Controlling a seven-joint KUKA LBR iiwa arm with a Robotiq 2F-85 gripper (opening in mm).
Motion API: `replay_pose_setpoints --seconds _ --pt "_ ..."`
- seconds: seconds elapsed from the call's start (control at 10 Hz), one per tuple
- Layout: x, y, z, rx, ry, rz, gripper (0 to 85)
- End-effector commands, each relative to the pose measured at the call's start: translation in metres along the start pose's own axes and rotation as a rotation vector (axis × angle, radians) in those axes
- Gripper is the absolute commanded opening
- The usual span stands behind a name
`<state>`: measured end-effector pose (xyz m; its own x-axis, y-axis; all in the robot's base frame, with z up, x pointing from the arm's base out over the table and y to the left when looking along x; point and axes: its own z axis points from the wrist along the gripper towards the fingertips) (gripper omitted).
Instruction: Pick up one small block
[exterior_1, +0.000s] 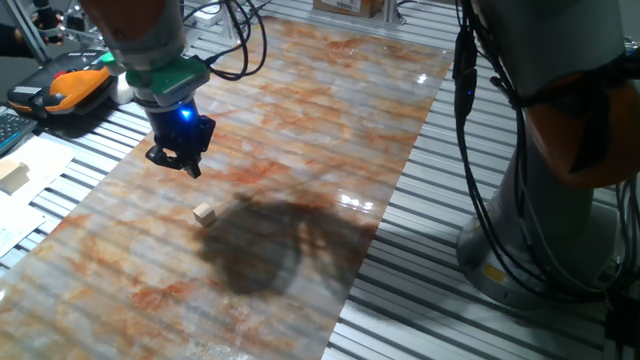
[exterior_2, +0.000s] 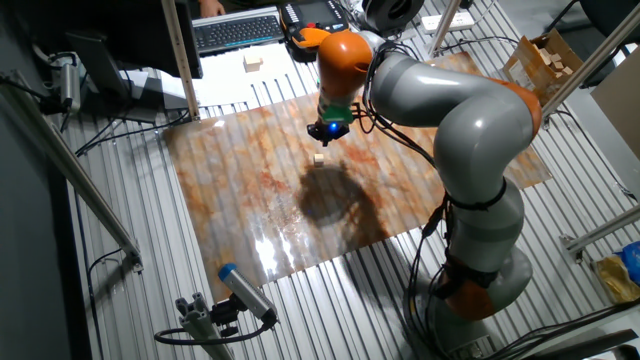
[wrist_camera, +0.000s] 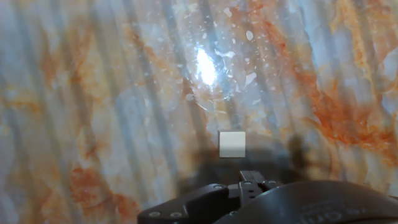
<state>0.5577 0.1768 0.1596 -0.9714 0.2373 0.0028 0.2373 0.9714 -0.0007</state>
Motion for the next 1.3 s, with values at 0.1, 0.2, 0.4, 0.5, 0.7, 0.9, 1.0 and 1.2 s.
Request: replay_pose_setpoints --seconds 0.1,0.2,0.4,0.5,0.7,0.9,1.0,1.2 --pt "0.0001 0.0003 0.0 0.031 0.011 0.0 0.0" --pt "0.0001 0.0003 0.0 0.022 0.032 -0.006 0.0" --pt "0.0001 0.0003 0.0 0.012 0.055 -0.02 0.0" --pt "0.0001 0.0003 0.0 0.004 0.053 -0.024 0.0" --pt "0.0001 0.0003 0.0 0.007 0.039 -0.038 0.0" --pt "0.0001 0.0003 0.0 0.03 0.033 -0.034 0.0" --pt "0.0001 0.0003 0.0 0.033 0.034 -0.034 0.0" --pt "0.0001 0.0003 0.0 0.029 0.035 -0.037 0.0"
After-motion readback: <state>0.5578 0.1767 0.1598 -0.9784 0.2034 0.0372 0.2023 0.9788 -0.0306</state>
